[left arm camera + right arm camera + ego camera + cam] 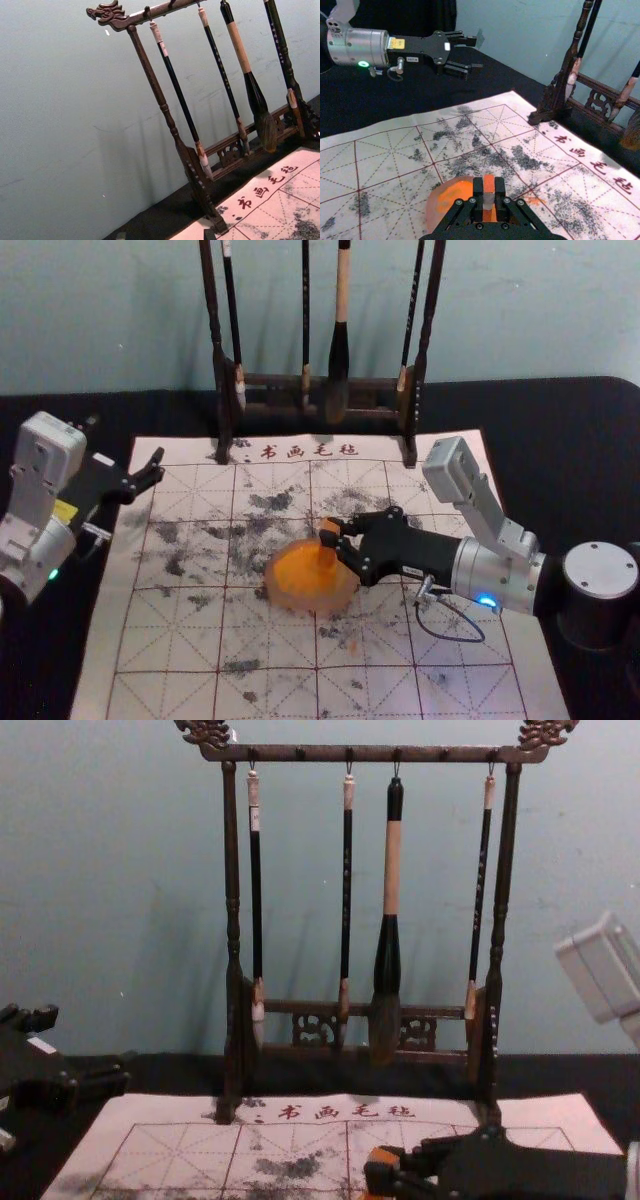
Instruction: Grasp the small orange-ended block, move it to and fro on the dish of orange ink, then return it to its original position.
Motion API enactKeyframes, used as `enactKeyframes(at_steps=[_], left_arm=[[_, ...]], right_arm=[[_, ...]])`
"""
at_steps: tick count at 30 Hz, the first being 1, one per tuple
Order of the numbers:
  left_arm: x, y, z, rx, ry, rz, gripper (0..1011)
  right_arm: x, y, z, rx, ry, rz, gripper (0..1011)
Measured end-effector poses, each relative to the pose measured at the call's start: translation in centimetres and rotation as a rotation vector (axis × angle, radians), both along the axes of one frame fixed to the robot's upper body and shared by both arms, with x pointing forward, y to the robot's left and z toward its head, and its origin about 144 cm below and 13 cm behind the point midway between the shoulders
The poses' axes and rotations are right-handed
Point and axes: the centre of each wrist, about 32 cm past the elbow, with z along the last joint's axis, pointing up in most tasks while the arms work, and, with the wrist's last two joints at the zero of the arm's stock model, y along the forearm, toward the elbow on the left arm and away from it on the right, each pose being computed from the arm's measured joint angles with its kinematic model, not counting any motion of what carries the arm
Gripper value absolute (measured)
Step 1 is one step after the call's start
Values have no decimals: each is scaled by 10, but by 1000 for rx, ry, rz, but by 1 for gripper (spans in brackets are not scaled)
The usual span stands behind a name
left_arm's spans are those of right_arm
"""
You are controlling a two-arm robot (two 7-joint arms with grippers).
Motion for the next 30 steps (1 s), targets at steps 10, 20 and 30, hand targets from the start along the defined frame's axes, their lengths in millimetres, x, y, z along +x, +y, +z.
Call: enactKeyframes(at_steps=[10,20,30], left_arm=[[0,0,0,0,0,0,1001],[0,0,0,0,0,0,1001],[0,0,0,0,0,0,1001]], right_arm=[[-7,1,2,14,11,28,126],[-10,11,0,17,21,66,126],[-8,20,-2,22,27,76,126]])
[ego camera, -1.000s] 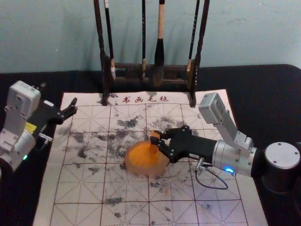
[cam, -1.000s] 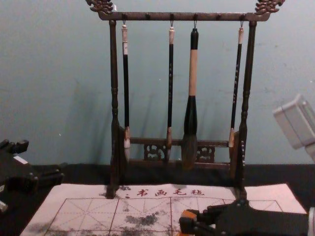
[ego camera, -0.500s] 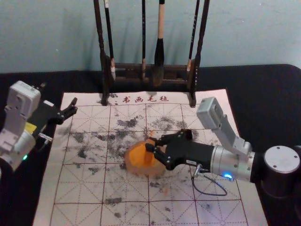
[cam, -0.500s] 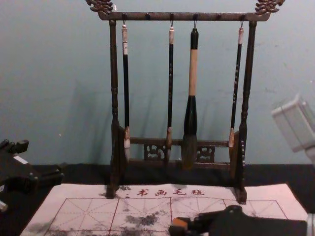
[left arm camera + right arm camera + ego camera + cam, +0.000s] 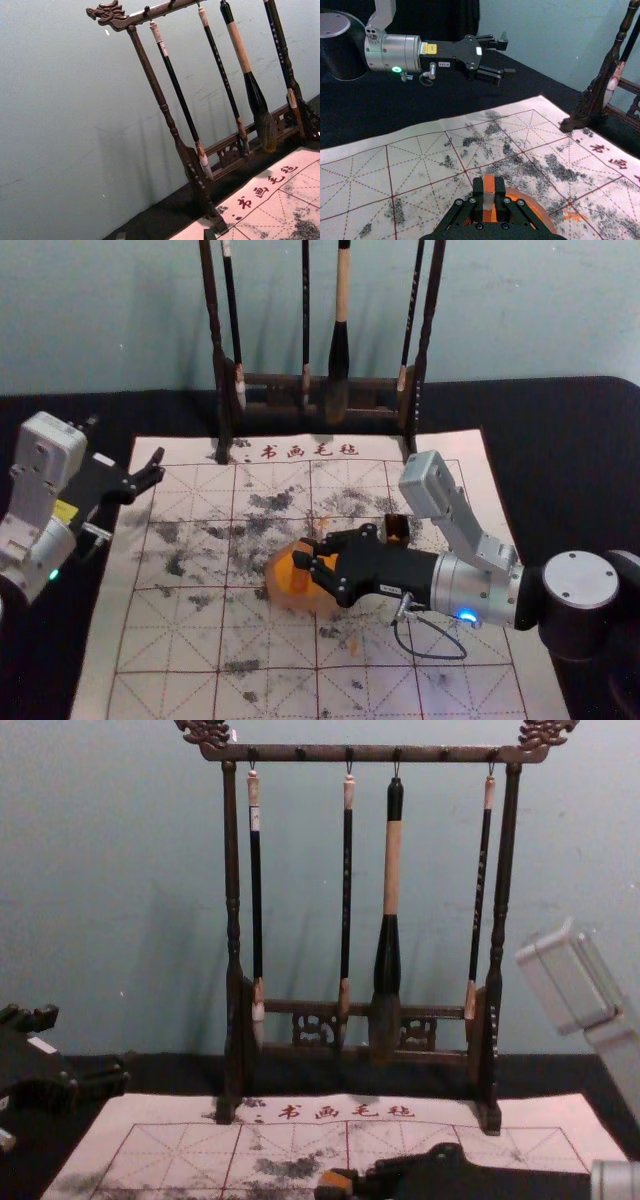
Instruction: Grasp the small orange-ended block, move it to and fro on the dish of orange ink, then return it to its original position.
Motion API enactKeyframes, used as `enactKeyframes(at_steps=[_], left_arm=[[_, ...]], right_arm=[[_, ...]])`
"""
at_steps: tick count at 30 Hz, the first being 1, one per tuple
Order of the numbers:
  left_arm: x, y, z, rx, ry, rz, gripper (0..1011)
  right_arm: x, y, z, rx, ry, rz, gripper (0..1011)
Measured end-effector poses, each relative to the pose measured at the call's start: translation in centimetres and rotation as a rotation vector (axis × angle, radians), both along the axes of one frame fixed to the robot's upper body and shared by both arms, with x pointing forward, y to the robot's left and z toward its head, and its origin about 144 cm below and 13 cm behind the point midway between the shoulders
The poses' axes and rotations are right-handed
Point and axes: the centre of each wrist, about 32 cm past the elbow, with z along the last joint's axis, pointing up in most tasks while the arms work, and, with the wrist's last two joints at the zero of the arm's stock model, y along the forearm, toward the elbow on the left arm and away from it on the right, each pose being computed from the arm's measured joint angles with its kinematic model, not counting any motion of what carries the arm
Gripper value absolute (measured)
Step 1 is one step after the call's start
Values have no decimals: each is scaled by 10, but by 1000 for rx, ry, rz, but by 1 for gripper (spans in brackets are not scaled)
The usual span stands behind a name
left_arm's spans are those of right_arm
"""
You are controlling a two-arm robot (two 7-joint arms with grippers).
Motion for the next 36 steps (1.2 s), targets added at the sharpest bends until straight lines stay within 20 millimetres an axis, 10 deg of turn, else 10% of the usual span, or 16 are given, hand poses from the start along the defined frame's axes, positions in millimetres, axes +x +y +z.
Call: enactKeyframes(at_steps=[36], left_arm=[[0,0,0,0,0,0,1001]], right_arm=[[17,-1,1,-3,-28,-79,126]])
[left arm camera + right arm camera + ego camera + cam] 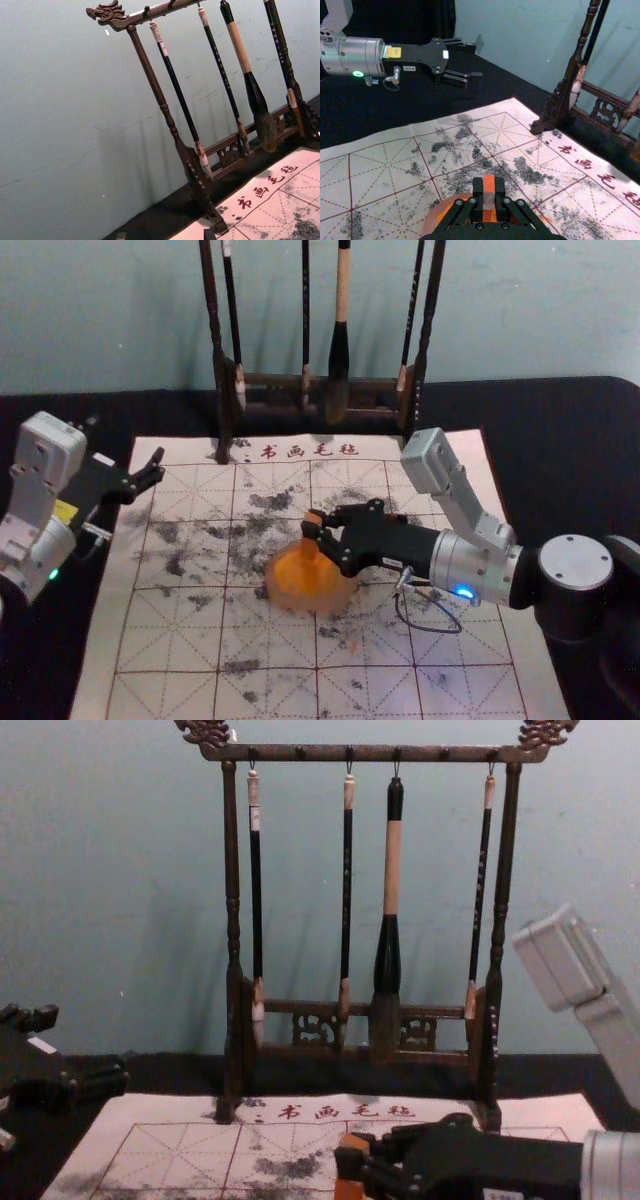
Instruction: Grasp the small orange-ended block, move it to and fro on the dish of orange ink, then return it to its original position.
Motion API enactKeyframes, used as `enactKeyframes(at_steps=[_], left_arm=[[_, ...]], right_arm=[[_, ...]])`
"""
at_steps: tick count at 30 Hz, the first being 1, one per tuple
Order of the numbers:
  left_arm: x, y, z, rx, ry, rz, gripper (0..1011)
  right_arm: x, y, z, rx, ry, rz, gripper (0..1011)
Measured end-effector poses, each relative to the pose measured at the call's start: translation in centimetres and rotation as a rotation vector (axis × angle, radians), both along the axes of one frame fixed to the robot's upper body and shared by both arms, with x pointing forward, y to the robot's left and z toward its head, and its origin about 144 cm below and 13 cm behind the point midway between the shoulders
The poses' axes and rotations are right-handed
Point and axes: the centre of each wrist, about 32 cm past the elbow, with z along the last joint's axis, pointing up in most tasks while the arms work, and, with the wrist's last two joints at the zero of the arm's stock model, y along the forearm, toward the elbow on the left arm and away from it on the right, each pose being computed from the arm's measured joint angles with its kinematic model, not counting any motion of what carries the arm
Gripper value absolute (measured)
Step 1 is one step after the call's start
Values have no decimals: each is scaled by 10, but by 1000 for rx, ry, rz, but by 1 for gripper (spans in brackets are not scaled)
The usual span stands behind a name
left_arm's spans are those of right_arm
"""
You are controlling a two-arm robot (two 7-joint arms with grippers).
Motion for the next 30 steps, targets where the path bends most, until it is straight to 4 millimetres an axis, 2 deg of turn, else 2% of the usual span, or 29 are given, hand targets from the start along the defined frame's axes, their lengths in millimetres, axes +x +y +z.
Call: enactKeyframes(at_steps=[30], left_arm=[[0,0,0,0,0,0,1001]], right_arm=[[-13,-19,0,-9,20,-7,126]])
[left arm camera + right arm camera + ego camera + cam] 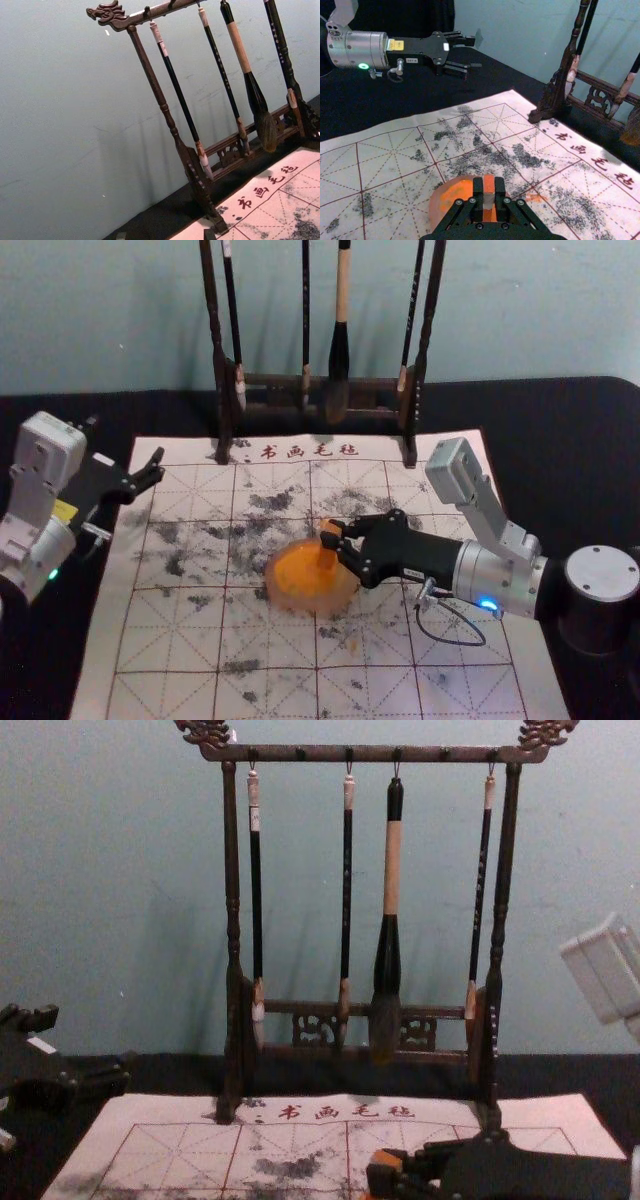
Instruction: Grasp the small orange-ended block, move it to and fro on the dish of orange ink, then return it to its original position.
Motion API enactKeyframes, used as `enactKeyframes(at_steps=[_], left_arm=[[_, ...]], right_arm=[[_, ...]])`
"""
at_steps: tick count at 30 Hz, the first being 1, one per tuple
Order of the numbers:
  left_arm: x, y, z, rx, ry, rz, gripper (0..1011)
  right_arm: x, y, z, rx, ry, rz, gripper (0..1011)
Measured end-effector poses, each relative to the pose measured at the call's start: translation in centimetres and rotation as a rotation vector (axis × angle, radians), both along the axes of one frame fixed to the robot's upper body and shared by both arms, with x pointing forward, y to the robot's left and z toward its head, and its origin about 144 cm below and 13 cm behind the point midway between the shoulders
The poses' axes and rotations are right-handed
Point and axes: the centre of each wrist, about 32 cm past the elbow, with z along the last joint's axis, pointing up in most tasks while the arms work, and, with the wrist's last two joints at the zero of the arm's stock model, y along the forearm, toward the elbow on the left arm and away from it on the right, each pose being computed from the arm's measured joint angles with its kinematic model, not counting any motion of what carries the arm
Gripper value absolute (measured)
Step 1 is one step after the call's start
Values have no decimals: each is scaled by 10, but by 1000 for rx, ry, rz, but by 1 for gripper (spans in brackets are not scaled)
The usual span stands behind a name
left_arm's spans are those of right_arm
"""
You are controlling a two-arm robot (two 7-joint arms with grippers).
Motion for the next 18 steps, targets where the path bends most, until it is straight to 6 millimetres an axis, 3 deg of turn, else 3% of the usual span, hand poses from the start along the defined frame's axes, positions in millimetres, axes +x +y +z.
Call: enactKeyframes(at_steps=[18], left_arm=[[0,0,0,0,0,0,1001]], right_arm=[[-7,9,-1,12,18,52,126]])
